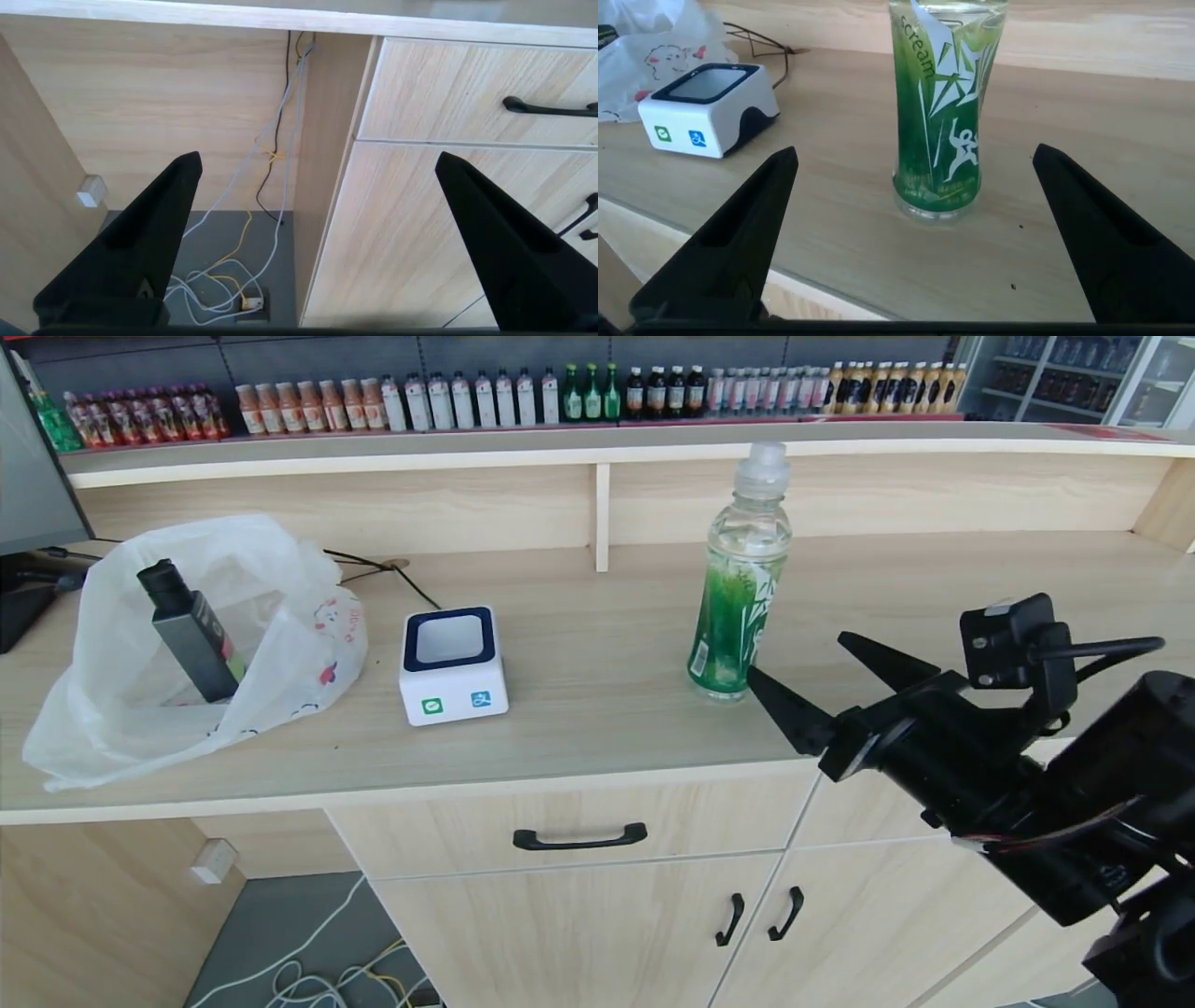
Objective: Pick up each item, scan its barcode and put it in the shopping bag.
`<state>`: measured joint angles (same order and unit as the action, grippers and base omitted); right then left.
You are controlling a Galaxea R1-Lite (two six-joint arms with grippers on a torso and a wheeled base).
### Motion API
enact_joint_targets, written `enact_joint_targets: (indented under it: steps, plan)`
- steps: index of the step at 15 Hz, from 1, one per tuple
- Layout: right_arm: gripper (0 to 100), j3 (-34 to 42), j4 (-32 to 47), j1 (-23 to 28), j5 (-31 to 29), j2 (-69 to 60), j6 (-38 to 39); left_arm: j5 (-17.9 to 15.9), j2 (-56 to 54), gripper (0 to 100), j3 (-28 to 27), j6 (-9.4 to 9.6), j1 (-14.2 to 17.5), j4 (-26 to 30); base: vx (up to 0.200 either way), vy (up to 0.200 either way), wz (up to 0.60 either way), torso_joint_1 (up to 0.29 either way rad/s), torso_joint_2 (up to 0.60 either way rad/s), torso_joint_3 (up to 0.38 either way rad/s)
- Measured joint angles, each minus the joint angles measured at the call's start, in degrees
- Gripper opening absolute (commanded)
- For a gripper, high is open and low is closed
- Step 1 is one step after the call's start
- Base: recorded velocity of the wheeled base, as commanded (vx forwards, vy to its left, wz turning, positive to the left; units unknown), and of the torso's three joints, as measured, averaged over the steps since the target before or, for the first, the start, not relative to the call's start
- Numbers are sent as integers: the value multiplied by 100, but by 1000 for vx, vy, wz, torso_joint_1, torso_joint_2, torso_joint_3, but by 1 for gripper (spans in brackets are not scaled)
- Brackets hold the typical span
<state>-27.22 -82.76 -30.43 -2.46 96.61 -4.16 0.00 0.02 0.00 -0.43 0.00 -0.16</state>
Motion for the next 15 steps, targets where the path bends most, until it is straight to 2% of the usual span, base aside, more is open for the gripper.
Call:
enact_joint_targets:
  steps: [5, 15]
  plan:
    - [100, -1257, 1271, 144, 9, 182, 4, 0, 0, 100, 0, 0, 0, 0, 0, 0, 0, 0, 0, 0]
    - [100, -2338, 1352, 350, -2, 1089, -101, 2, 0, 100, 0, 0, 0, 0, 0, 0, 0, 0, 0, 0]
